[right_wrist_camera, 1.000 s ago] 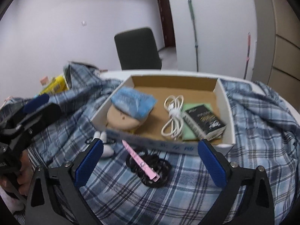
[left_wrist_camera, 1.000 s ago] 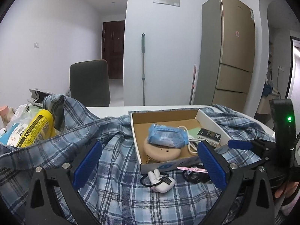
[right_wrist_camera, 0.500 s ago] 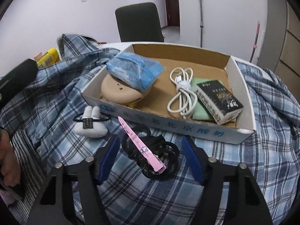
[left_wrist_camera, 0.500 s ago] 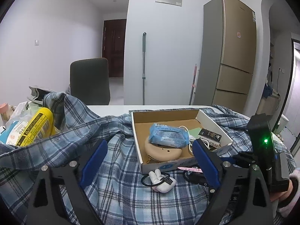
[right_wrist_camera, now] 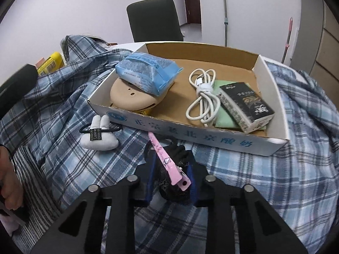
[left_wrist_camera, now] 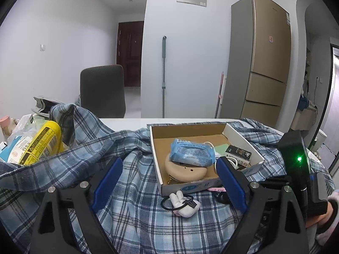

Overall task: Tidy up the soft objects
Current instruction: 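Grasp the pink clip with hair ties with the right tool while the left tool grasps the rabbit case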

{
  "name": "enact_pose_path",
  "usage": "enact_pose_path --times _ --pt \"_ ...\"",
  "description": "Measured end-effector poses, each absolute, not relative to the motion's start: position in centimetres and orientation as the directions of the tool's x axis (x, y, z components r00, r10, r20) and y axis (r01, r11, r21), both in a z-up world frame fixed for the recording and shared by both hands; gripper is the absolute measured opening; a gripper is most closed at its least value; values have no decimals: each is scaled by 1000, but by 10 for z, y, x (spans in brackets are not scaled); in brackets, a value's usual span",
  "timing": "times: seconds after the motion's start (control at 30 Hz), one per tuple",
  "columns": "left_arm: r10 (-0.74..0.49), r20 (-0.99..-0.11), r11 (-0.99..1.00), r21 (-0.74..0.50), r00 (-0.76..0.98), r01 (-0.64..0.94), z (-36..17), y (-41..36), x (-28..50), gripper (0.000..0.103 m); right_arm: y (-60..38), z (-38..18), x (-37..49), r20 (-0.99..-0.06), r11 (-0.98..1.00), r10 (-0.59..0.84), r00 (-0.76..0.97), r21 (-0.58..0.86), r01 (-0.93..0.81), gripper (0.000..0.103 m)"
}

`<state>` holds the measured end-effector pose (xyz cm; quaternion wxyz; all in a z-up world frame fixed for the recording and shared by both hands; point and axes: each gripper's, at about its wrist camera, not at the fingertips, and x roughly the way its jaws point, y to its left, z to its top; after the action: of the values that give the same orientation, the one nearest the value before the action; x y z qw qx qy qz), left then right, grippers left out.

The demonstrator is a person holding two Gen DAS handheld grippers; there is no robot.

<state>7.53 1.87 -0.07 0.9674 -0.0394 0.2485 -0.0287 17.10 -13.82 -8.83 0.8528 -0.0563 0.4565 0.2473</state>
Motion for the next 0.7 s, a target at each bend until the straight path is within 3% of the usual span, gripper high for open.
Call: enact_pose_path --times 0.23,0.47,0.7 --pt "-97 -573 995 -84 814 60 -12 13 88 90 -151 -51 152 -759 872 365 539 76 -483 20" --pt "-145 -700 989 -92 699 113 -37 4 108 77 -174 -7 132 -610 880 427 667 110 -463 20" --pt "-179 -780 983 -111 599 149 -56 -1 123 70 -170 -3 138 -608 884 425 671 118 -452 20"
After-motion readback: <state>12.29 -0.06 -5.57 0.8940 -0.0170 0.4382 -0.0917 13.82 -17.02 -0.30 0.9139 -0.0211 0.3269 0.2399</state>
